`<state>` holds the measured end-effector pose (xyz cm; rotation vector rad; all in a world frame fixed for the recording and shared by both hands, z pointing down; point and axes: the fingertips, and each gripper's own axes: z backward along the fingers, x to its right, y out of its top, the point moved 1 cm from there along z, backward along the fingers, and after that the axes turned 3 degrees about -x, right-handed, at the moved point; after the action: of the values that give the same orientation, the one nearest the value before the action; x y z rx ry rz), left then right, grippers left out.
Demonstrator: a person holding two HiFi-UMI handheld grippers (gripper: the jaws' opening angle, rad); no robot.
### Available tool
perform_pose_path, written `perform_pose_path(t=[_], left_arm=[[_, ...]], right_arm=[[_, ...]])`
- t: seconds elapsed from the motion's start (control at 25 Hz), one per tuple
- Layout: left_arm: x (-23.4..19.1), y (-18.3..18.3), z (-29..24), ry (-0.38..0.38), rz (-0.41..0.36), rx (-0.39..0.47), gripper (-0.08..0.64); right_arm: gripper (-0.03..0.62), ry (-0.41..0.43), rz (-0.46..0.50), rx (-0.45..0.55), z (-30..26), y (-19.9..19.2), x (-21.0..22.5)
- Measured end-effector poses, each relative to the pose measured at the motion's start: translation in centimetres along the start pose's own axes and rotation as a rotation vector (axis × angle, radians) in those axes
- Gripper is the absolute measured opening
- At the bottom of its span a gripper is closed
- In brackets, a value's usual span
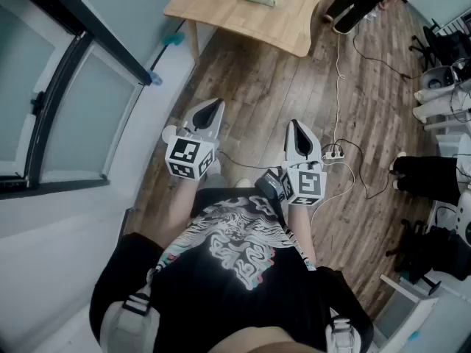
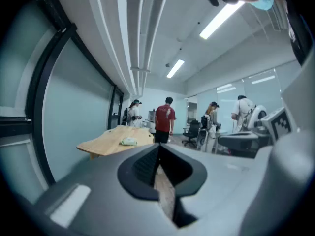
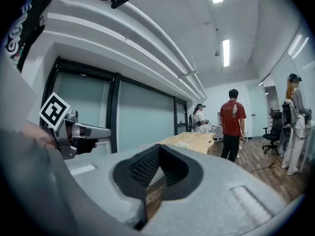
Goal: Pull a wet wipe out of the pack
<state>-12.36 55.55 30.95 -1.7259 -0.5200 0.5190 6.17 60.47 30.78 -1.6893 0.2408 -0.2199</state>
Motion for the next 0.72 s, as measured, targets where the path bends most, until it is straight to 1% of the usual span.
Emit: perform_pose_path(t=[0.16,0.72], left_arm=[[0.3,0.1,0.6,0.013,-0.019,-0.007,-0.014],[1.6,1.0,1.4,0.018,-0.016,0.028,-0.014]], right_arm=[[-0.002,-0.01,-0.009,-0.002,0.8,-0.1,0.4],[-0.002,-0.024,-0.004,0.05,2.3,1.0,1.3]])
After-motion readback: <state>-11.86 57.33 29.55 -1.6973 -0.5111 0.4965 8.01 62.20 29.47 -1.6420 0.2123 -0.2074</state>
